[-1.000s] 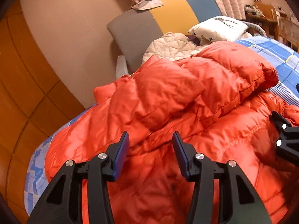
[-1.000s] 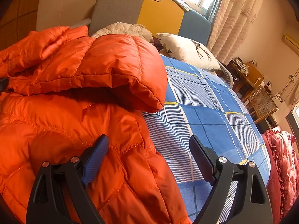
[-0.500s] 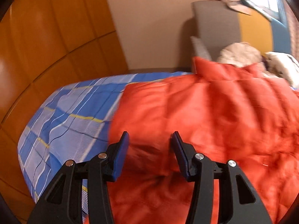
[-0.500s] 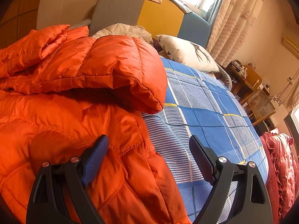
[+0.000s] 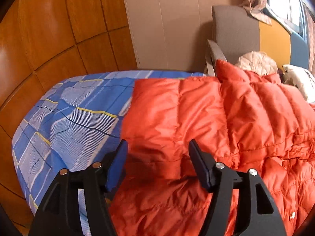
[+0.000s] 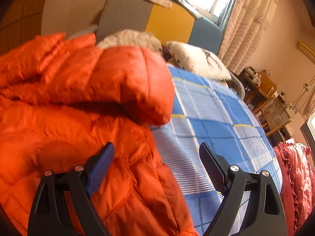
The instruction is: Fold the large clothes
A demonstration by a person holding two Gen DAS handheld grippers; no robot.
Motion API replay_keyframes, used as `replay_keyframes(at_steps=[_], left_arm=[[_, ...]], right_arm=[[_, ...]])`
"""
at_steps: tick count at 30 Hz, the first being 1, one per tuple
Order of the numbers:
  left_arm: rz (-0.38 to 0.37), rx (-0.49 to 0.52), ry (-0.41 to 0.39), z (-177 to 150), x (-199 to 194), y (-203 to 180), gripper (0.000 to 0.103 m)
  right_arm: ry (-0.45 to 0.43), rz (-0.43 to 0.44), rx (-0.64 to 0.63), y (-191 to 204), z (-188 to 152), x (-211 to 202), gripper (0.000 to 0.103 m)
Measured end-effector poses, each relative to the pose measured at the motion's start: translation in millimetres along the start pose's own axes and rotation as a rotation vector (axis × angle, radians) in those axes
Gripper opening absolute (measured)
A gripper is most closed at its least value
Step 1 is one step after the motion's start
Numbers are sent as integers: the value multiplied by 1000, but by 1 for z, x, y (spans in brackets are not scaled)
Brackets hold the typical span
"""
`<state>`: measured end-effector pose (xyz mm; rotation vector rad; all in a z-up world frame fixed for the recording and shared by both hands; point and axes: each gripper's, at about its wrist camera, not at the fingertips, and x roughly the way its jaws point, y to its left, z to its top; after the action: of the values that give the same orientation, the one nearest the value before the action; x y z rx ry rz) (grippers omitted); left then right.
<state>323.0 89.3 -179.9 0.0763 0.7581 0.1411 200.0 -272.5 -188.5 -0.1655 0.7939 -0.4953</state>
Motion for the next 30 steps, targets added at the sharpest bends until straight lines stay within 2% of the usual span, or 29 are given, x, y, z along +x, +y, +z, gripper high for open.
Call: replay_keyframes(at_steps=[4, 6, 10, 16, 18, 20, 25, 26, 30], left_arm=[[15, -51, -10, 0, -7, 14, 67], [35, -76, -16, -1, -7, 22, 69], [69, -80, -9, -5, -1, 28, 72], [107, -91, 48, -11, 15, 32, 73], [102, -82, 52, -12, 18, 28, 73], [104, -68, 47, -13, 18, 24, 73], [95, -76, 7, -11, 13, 26, 84], [93, -87, 14, -12, 15, 28, 84], [85, -105, 97, -15, 37, 29, 86]], right_arm=[[-67, 92, 57, -2, 25, -15, 87], [-89, 109, 50, 6, 38, -18, 87], [-154, 172, -8, 44, 74, -23, 87], [-167, 226, -84, 95, 103, -14, 87], [-152, 233, -123, 113, 108, -4, 87], [-112, 205, -171, 127, 107, 11, 87], [10, 128, -210, 122, 81, 37, 87], [40, 112, -204, 118, 71, 43, 87], [46, 127, -181, 117, 64, 48, 87]])
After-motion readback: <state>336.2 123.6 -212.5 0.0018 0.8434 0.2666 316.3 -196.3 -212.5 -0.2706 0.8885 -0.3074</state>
